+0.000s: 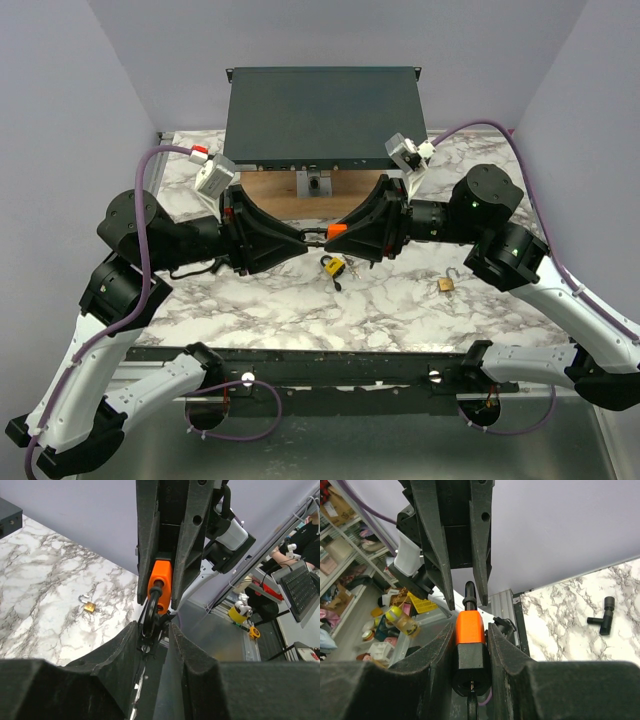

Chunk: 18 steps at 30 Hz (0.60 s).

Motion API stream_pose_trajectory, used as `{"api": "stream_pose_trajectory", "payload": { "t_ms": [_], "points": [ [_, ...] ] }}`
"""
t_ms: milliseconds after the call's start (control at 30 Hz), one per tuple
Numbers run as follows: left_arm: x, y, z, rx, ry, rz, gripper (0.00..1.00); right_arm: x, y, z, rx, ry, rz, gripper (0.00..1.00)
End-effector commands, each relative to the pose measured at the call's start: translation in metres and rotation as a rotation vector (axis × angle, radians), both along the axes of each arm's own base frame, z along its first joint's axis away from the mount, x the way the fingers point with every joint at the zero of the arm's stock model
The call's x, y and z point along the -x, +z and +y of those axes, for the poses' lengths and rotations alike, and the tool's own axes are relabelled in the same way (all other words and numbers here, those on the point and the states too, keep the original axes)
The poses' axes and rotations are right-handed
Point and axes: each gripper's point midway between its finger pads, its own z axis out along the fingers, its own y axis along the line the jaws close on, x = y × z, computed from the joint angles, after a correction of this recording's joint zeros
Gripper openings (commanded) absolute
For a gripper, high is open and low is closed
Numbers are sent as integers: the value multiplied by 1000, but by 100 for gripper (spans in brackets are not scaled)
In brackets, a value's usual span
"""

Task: Lock with the key
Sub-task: Lock the lock.

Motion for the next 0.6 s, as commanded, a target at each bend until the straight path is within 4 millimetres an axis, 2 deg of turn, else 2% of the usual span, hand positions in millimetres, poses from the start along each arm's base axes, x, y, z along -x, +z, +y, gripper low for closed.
{"api": "stream_pose_trajectory", "payload": {
  "t_ms": [0,567],
  "points": [
    [7,14,1,28,-35,-29,29,10,15,-8,-42,23,-51,1],
    [4,9,-1,21,-42,-27,26,9,11,-3,-27,43,-37,1]
  ]
}}
